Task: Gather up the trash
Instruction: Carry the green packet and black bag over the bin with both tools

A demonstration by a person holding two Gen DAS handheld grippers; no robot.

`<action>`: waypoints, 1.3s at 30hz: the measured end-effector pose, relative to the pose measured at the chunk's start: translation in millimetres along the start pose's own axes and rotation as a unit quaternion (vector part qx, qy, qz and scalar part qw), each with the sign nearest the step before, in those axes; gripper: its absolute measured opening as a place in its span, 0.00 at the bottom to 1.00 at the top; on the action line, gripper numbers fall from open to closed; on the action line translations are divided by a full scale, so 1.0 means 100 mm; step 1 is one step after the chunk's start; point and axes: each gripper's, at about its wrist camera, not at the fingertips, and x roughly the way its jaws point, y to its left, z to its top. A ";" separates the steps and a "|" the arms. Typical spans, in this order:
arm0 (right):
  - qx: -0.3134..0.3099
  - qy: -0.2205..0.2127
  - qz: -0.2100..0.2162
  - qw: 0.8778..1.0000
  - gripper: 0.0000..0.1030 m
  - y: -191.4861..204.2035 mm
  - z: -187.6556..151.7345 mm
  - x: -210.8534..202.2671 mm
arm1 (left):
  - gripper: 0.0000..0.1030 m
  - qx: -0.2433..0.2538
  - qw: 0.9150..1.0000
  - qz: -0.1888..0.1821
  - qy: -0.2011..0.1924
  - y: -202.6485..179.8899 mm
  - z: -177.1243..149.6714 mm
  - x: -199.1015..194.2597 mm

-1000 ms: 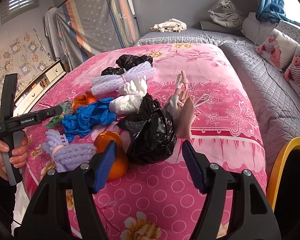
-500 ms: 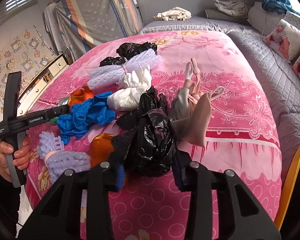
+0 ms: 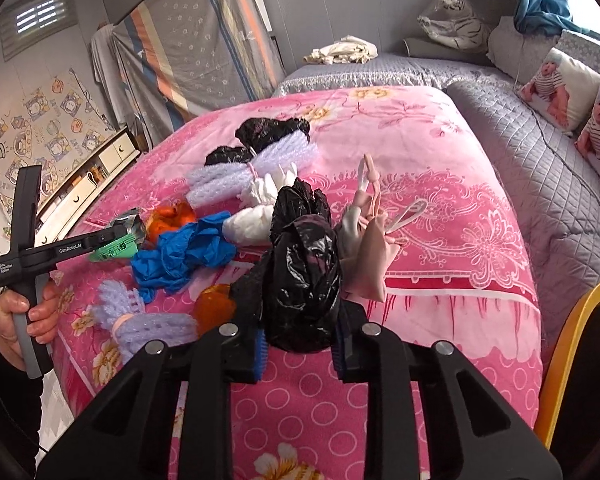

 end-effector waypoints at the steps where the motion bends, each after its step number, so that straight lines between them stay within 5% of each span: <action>1: 0.000 -0.004 0.001 1.000 0.22 0.00 0.00 -0.04 | 0.14 -0.001 1.000 0.000 -0.005 0.00 0.01 -0.05; 15: 0.019 -0.068 0.008 0.997 0.22 -0.04 0.01 -0.65 | 0.14 -0.003 0.998 -0.002 -0.060 -0.05 0.02 -0.50; 32: 0.055 -0.149 -0.031 0.987 0.22 -0.40 -0.10 -1.47 | 0.15 0.061 0.989 -0.081 -0.105 -0.99 0.08 -0.89; 39: 0.064 -0.188 -0.060 0.978 0.22 -0.55 -0.14 -1.80 | 0.15 0.101 0.979 -0.124 -0.127 -1.52 0.07 -1.03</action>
